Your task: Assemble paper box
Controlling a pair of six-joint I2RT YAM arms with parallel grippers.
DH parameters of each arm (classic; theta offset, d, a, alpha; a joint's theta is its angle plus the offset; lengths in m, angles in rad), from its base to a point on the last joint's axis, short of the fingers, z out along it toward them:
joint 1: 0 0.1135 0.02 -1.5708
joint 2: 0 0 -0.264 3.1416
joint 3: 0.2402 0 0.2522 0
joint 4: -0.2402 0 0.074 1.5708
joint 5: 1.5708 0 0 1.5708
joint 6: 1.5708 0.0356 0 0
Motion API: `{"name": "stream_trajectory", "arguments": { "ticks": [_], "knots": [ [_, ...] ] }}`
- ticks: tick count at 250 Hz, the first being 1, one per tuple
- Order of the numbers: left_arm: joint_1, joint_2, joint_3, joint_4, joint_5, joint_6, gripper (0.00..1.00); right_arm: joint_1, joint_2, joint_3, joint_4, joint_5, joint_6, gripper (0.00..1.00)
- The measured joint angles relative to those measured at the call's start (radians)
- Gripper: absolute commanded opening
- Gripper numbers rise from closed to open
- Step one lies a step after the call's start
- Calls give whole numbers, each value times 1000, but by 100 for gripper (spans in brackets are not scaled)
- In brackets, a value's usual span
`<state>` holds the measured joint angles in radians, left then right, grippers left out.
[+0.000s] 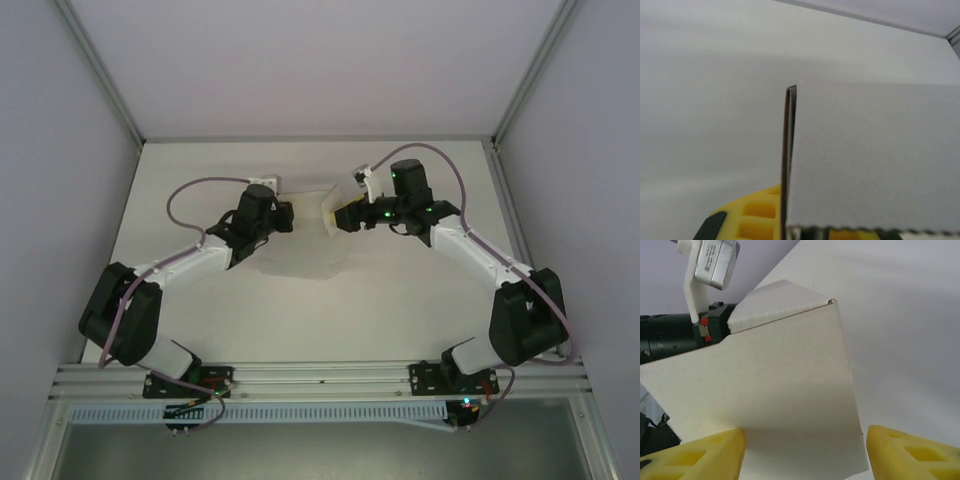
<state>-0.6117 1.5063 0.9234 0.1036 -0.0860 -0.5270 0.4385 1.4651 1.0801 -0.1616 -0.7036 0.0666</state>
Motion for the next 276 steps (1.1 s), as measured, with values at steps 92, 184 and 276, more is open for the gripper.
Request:
{"name": "stream_trajectory", "arguments": {
  "ticks": [92,184,276],
  "knots": [
    [3,14,5,-14,1,12,0,5,13,15,-8,16,-16,78],
    [-8,13,5,-10,3,59,0,-50,-69,-35,-32,-78,-15,72],
    [-11,9,5,-14,38,67,0,-29,-51,-41,-29,-108,-38,71]
  ]
}}
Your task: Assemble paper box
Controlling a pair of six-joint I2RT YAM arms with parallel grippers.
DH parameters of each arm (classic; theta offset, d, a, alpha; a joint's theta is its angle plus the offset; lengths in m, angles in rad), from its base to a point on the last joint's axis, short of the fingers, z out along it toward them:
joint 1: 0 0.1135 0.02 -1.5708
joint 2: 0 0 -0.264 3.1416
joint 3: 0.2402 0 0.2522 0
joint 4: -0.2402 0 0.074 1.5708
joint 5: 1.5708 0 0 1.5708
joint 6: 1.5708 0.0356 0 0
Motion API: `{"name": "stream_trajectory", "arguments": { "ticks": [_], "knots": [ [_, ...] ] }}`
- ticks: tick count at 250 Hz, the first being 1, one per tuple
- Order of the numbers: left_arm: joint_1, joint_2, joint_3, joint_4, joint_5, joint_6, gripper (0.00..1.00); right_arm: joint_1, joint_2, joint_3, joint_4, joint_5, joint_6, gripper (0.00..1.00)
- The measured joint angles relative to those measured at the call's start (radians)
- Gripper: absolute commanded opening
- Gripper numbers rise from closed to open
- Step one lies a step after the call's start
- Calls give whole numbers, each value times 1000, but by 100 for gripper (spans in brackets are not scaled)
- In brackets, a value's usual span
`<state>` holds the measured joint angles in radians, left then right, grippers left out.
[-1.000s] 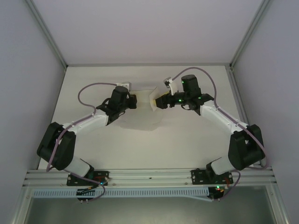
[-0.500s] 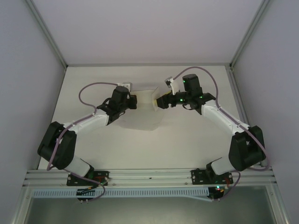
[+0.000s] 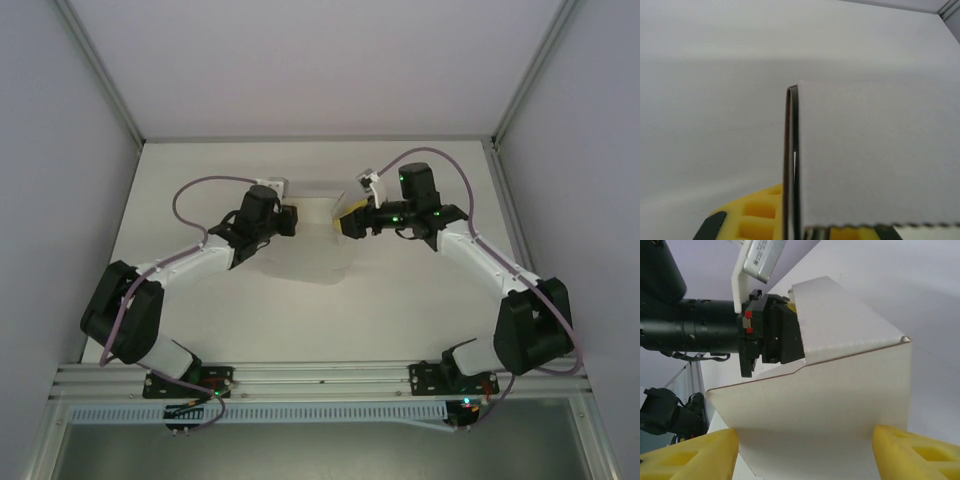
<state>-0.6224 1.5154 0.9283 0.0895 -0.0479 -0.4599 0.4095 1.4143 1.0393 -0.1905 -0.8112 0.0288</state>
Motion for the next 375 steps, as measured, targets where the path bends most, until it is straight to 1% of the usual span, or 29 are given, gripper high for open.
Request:
{"name": "stream_trajectory", "arguments": {
  "ticks": [29,73,88,102,121,133,153,164,176,184,191,211,222,234,260,285,314,343,357,375],
  "knots": [
    [1,0,0,-23,-24,0,0,42,28,25,-19,105,-4,71],
    [1,-1,0,-36,-51,0,0,126,70,71,-32,389,8,71],
    [0,-1,0,-42,-57,0,0,151,85,82,-31,463,16,70],
    [0,-2,0,-47,-63,0,0,168,100,93,-30,518,27,64],
    [0,-3,0,-52,-68,0,0,183,121,103,-19,585,39,60],
    [-1,-4,0,-54,-69,0,0,189,133,106,-14,623,50,55],
    [-6,-6,0,-58,-72,0,0,198,143,107,-6,686,60,51],
    [-9,-8,0,-59,-72,0,0,203,145,107,-2,717,68,43],
    [-11,-11,0,-60,-72,0,0,205,145,107,4,746,77,38],
    [-11,-14,0,-60,-72,-1,0,206,145,107,8,761,81,30],
    [-11,-16,0,-60,-72,-1,0,206,145,107,13,776,86,25],
    [-13,-21,0,-60,-73,-1,0,214,145,107,18,835,82,18],
    [-15,-21,1,-60,-73,-2,0,222,148,107,18,873,83,16],
    [-18,-21,4,-62,-72,-2,0,232,156,107,19,916,84,12],
    [-24,-21,12,-76,-81,-5,0,264,180,119,19,1032,85,8],
    [-29,-20,25,-85,-92,-11,0,300,201,148,3,1149,94,8],
    [-39,-20,53,-100,-116,-20,0,338,235,210,-54,1309,117,6],
    [-48,-18,87,-133,-144,-37,0,360,295,295,-126,1444,141,6],
    [-52,-13,104,-155,-156,-44,0,365,328,332,-166,1490,161,5],
    [-54,-11,113,-179,-159,-58,0,365,360,367,-212,1518,188,5]
  ]
}}
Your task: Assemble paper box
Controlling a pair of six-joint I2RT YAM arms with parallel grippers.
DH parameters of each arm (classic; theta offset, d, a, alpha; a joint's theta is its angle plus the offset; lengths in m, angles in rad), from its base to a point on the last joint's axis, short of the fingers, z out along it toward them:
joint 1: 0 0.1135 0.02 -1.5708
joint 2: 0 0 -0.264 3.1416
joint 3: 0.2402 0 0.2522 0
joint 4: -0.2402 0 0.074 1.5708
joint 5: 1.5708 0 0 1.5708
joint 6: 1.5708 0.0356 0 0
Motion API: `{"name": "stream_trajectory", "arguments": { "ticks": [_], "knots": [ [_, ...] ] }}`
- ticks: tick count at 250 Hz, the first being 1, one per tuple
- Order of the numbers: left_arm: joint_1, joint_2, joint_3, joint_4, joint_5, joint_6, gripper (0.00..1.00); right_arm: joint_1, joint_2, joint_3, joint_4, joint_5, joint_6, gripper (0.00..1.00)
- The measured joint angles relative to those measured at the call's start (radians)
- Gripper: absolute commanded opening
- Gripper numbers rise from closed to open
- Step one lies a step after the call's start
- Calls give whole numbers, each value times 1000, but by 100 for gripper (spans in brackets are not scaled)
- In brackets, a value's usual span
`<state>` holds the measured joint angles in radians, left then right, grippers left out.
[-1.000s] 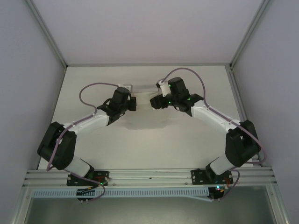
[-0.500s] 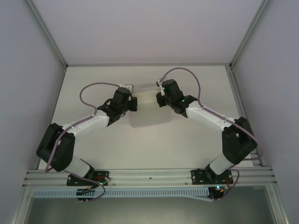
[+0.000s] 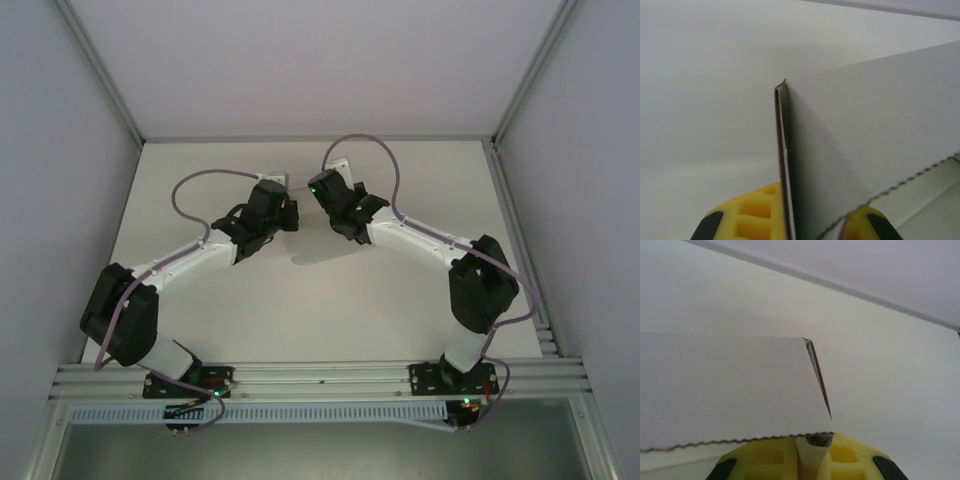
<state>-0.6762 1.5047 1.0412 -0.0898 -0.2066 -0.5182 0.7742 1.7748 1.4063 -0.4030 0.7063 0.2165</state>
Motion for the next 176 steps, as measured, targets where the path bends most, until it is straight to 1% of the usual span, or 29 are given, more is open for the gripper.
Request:
{"name": "stream_trajectory", "arguments": {
  "ticks": [35,89,107,120,137,146,160,176],
  "knots": [
    [-9,0,1,-27,1,-11,0,0,42,47,-105,43,67,6],
    [-12,0,22,-47,17,-26,0,0,98,148,-263,109,180,6],
    [-16,0,35,-45,25,-26,0,1,109,179,-315,141,222,12],
    [-18,0,37,-42,32,-25,0,1,108,180,-320,151,230,16],
    [-18,0,37,-43,45,-25,0,1,76,112,-236,143,179,18],
    [-18,0,37,-51,51,-22,0,0,47,54,-174,110,145,19],
    [-18,0,32,-70,59,-18,0,-12,-19,-58,-58,20,85,26],
    [-17,0,24,-77,71,-13,0,-44,-88,-153,47,-97,35,28]
  ]
}}
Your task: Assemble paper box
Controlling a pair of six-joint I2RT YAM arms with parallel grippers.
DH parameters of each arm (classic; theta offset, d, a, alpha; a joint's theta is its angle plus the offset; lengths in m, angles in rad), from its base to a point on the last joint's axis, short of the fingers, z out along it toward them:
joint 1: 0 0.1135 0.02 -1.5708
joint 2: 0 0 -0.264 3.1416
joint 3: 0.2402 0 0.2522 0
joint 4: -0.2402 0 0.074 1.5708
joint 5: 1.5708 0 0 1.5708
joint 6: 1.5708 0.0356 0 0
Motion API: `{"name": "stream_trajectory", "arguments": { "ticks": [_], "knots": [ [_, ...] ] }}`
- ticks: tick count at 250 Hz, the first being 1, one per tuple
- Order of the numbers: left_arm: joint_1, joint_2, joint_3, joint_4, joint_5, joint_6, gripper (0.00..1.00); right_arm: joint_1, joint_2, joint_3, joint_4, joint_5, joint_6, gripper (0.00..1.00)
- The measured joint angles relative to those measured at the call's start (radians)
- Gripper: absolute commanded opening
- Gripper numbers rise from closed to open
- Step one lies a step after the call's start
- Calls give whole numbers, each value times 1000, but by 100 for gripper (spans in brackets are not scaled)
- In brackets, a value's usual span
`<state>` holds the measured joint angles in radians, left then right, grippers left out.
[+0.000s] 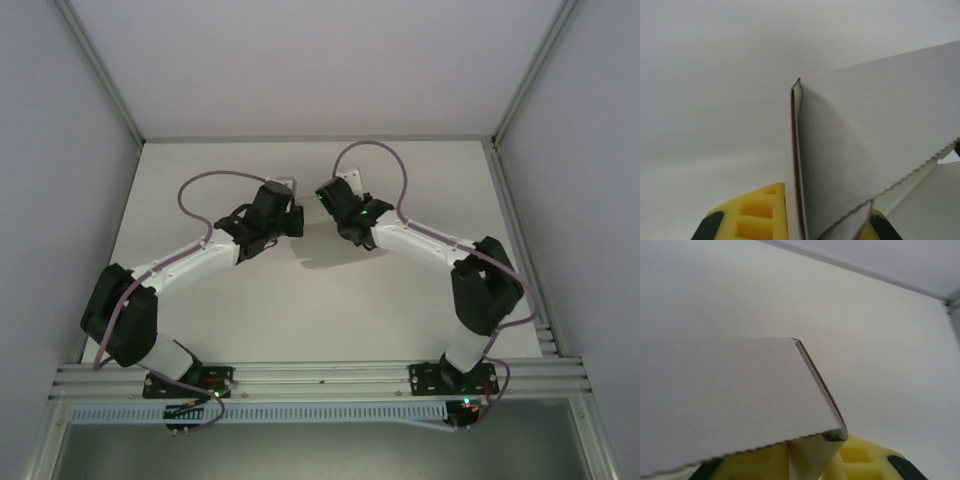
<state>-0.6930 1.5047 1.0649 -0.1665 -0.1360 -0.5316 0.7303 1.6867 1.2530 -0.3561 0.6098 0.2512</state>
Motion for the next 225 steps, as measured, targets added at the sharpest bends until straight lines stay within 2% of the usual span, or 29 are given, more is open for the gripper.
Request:
{"name": "stream_trajectory", "arguments": {
  "ticks": [24,62,134,200,225],
  "knots": [
    [7,-3,-2,4,15,2,0,-55,-69,-80,116,-150,-48,34],
    [29,-21,-4,13,17,11,0,-97,-94,-108,214,-286,-93,35],
    [39,-48,-23,7,11,16,0,-135,-107,-148,288,-451,-111,36],
    [39,-56,-23,21,8,14,0,-159,-126,-195,309,-550,-113,43],
    [39,-65,-23,23,7,15,0,-163,-130,-208,310,-567,-114,36]
  ]
}}
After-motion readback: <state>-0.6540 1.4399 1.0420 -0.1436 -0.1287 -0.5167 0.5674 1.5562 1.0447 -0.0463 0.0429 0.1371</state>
